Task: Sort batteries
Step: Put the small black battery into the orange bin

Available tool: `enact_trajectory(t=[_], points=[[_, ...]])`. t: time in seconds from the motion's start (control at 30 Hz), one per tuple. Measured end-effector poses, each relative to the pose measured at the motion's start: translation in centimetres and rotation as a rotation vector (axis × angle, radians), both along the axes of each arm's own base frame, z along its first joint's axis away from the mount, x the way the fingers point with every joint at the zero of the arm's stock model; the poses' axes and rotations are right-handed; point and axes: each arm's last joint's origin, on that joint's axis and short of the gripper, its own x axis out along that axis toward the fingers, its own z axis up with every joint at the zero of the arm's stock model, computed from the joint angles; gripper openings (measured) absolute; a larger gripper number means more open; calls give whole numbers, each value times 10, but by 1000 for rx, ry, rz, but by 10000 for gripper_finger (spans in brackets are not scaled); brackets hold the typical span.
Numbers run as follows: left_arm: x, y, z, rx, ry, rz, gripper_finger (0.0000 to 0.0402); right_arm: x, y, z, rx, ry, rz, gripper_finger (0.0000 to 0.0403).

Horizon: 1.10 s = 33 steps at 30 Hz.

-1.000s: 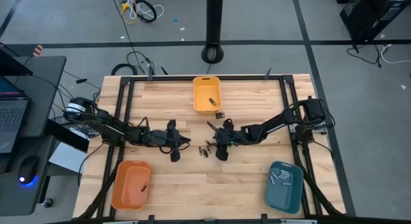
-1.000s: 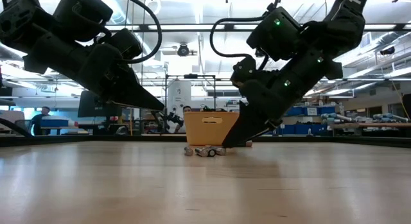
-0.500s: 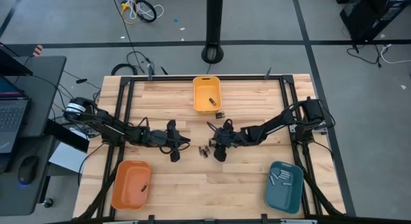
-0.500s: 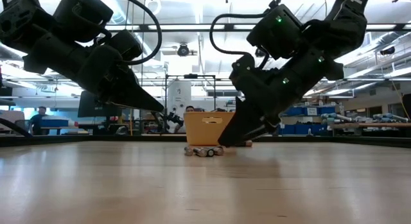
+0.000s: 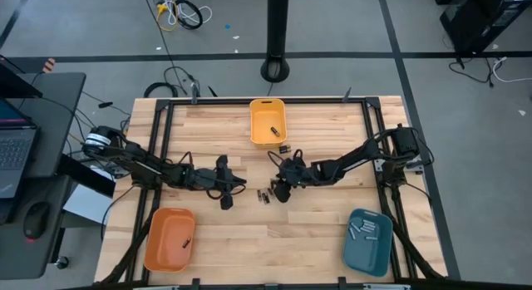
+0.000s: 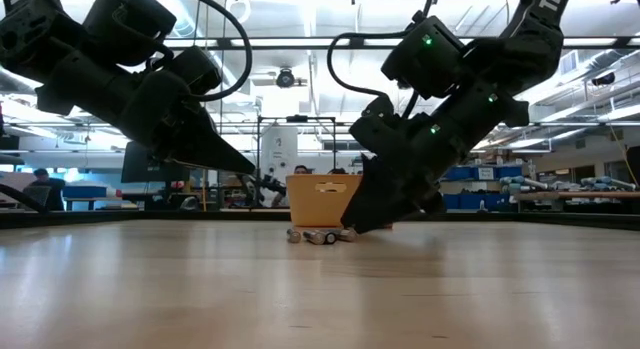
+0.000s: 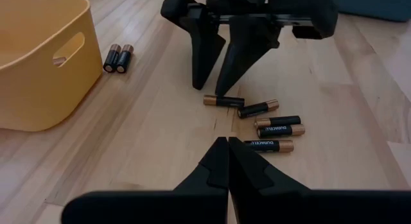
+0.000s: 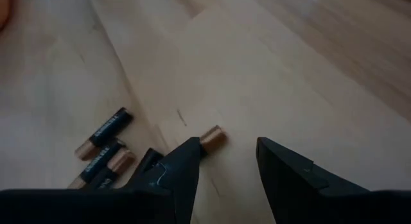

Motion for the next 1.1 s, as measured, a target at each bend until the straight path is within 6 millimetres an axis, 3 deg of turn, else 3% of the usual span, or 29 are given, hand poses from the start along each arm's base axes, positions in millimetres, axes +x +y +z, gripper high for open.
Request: enact_trajectory(t=[0.5, 0.73, 1.1], points=[[0, 0, 0, 20, 4, -9, 6, 6, -12, 5, -14, 35, -13, 167], [0, 0, 0, 20, 4, -9, 6, 18, -2, 19, -13, 122, 11, 167], [0, 0, 0, 16, 4, -7, 6, 24, 2, 12, 8, 103, -15, 167]])
